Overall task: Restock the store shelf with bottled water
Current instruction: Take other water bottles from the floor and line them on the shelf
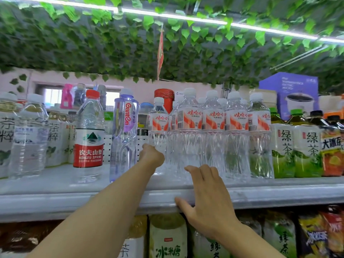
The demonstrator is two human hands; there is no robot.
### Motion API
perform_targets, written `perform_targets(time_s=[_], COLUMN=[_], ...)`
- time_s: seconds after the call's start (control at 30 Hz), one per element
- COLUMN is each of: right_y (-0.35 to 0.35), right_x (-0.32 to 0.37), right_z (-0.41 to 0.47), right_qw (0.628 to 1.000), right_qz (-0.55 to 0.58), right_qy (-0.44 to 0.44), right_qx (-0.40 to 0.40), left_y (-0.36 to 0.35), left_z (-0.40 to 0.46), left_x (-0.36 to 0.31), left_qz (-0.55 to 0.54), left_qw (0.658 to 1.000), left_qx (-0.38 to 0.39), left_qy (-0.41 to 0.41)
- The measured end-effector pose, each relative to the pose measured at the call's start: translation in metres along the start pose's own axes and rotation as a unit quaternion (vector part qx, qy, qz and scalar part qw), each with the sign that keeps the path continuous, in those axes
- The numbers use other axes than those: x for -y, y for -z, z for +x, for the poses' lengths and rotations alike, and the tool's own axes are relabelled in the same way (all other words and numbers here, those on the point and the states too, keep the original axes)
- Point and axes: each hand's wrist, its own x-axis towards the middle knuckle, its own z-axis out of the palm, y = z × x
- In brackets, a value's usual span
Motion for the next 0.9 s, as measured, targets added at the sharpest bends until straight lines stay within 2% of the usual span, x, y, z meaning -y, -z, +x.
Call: perform_targets(time_s=[0.17, 0.33, 0.43, 0.5, 0.6, 0.67, 0.73, 0.83, 0.9], right_y=[0.003, 0.01, 0.011, 0.011, 0.007, 0.002, -0.003, -0.011, -0.017], right_x=[0.002, 0.009, 0.021, 0.035, 0.063, 0.081, 0.096, 0.112, 0.118], right_z=[0.001, 0.001, 0.002, 0.004, 0.015, 0.028, 0.046, 0.075, 0.093], right_qw=[1.0, 0.998, 0.998, 0.998, 0.997, 0.993, 0.984, 0.96, 0.941], right_qz=[0.005, 0.031, 0.033, 0.04, 0.07, 0.112, 0.168, 0.234, 0.27], right_qy=[-0.013, -0.046, -0.052, -0.036, -0.007, -0.019, -0.058, -0.131, -0.174], right_qx=[0.011, 0.029, -0.004, -0.024, -0.018, -0.002, 0.028, 0.078, 0.107], left_y=[0.011, 0.039, 0.064, 0.084, 0.119, 0.139, 0.154, 0.159, 0.157], left_z=[-0.022, -0.063, -0.091, -0.102, -0.1, -0.091, -0.08, -0.059, -0.044], left_x=[0.0, 0.004, 0.012, 0.021, 0.036, 0.047, 0.058, 0.073, 0.081], left_qz=[0.029, 0.017, -0.002, -0.023, -0.04, -0.048, -0.03, 0.04, 0.011], left_qw=[0.999, 0.996, 0.992, 0.991, 0.984, 0.975, 0.97, 0.981, 0.992], left_qx=[0.021, 0.048, 0.063, 0.022, -0.106, -0.181, -0.221, -0.184, -0.12], left_qy=[-0.009, -0.073, -0.11, -0.128, -0.138, -0.121, -0.099, -0.054, -0.03])
